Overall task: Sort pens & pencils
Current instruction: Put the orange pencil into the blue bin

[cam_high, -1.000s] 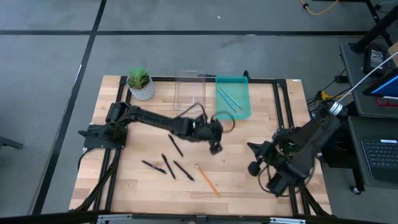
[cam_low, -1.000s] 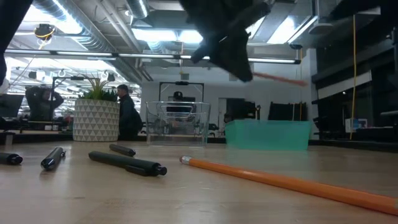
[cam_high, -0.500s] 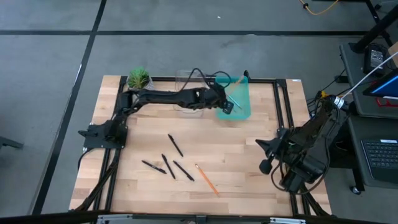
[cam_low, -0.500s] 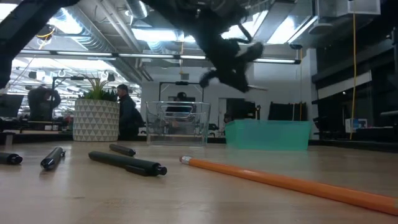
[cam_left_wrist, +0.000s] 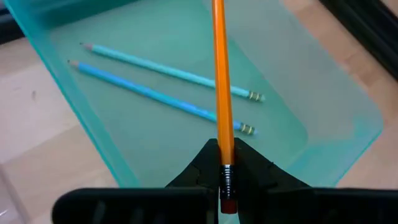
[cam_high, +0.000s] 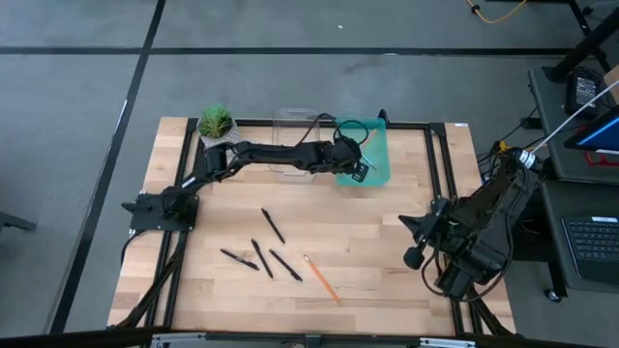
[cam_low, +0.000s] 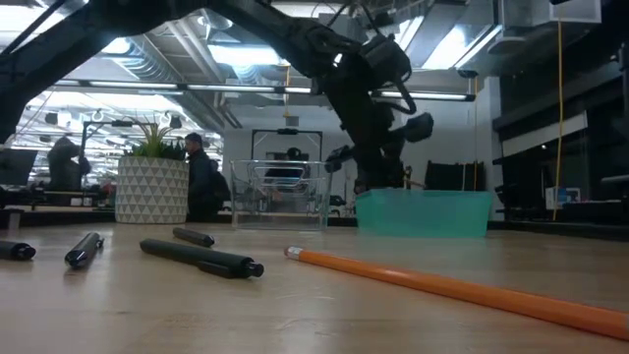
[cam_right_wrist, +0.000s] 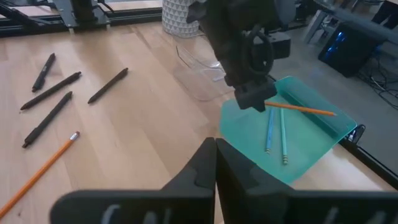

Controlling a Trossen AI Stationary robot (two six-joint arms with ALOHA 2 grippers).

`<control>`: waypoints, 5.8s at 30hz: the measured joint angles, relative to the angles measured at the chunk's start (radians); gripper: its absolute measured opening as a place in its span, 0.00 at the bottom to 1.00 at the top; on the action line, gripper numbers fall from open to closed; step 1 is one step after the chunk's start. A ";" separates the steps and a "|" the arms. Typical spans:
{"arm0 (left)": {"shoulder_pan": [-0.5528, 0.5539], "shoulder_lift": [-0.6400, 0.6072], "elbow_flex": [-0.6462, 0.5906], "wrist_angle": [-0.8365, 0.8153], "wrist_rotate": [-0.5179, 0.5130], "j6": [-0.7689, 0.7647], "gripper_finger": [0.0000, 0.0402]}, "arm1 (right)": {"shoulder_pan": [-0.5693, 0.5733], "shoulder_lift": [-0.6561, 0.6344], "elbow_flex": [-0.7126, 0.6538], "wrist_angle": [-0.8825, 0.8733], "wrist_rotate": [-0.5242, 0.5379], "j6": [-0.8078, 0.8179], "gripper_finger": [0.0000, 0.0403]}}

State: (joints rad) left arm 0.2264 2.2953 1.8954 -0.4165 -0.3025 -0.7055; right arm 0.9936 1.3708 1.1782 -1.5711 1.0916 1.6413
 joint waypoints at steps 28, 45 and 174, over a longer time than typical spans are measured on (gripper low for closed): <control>-0.039 -0.039 0.264 -0.329 0.443 0.336 0.32 | -0.003 0.000 0.000 0.023 -0.049 0.000 0.02; -0.241 -0.144 0.269 -1.151 0.017 0.372 0.32 | -0.129 0.004 -0.085 0.655 -0.157 -0.428 0.02; -0.557 -1.071 -1.214 0.590 0.023 0.245 0.31 | -0.231 0.274 -0.488 1.117 -0.548 -0.703 0.00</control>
State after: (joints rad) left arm -0.3305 1.2247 0.6811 0.1738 -0.2794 -0.4603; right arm 0.7628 1.6451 0.6899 -0.4539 0.5440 0.9379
